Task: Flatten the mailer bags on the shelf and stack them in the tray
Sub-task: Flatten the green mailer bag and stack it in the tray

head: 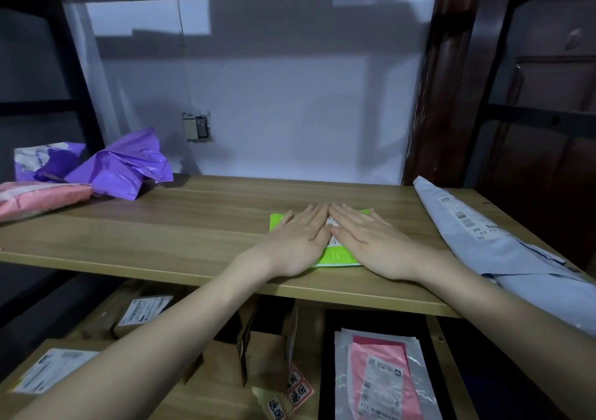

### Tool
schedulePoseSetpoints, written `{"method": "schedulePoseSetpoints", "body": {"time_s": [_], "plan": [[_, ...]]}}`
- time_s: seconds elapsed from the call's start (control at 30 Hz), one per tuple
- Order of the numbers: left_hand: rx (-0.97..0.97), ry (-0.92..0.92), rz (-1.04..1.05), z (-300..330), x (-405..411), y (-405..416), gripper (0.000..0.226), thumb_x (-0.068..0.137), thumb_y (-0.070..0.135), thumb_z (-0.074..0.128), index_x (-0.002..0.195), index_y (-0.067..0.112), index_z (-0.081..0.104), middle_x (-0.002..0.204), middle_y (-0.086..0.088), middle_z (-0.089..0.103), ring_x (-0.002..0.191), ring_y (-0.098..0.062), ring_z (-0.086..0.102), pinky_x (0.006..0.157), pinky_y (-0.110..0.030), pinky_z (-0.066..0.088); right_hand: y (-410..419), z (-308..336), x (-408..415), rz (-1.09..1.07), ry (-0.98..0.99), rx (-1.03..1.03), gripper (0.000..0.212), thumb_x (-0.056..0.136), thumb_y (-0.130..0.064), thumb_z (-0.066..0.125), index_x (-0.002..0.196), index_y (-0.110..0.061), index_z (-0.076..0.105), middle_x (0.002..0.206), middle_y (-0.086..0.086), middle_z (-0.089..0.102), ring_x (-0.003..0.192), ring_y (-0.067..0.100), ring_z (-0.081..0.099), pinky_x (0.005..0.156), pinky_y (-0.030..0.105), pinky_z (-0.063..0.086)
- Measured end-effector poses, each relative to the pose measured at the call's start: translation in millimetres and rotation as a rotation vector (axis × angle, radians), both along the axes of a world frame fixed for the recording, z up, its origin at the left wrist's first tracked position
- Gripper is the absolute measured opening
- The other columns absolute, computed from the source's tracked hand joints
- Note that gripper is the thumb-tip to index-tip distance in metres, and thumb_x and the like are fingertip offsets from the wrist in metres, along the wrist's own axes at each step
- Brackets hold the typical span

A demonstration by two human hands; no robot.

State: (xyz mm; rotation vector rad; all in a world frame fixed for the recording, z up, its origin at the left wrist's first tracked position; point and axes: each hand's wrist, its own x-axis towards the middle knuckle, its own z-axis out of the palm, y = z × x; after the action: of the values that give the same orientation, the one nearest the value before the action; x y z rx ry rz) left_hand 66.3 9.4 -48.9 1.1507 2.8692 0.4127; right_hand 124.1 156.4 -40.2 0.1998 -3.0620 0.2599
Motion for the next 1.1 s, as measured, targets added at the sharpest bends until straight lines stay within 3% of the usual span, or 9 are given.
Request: {"method": "schedulePoseSetpoints", "body": {"time_s": [0.53,0.8,1.1], "plan": [[-0.019,-0.055,0.006,0,-3,0,0.052,0.103,0.033,0.013,0.151,0.017,0.003,0.159,0.004,-0.002,0.146,-0.006,-0.003,0.116,-0.029,-0.004,0,1,-3,0.009,-0.089,-0.001,0.055,0.101,-0.036,0.013,0.15,-0.014,0.0,0.159,-0.001,-0.005,0.146,0.007,-0.005,0.119,0.032,-0.004],[-0.002,-0.106,0.011,2,-9,3,0.052,0.103,0.034,0.013,0.151,0.018,0.003,0.159,0.004,-0.002,0.146,-0.008,-0.003,0.117,-0.036,-0.004,-1,2,-9,-0.016,-0.108,-0.037,0.055,0.102,-0.036,0.015,0.15,-0.014,0.002,0.16,0.001,-0.003,0.147,0.009,-0.002,0.12,0.034,0.002],[0.022,-0.131,0.007,2,-8,2,0.053,0.103,0.034,0.014,0.15,0.014,0.003,0.159,-0.002,-0.003,0.146,-0.01,-0.005,0.12,-0.036,-0.001,-3,5,-7,-0.011,-0.111,-0.054,0.054,0.102,-0.033,0.015,0.151,-0.014,0.003,0.16,0.004,-0.002,0.147,0.011,-0.002,0.116,0.023,-0.002]]}}
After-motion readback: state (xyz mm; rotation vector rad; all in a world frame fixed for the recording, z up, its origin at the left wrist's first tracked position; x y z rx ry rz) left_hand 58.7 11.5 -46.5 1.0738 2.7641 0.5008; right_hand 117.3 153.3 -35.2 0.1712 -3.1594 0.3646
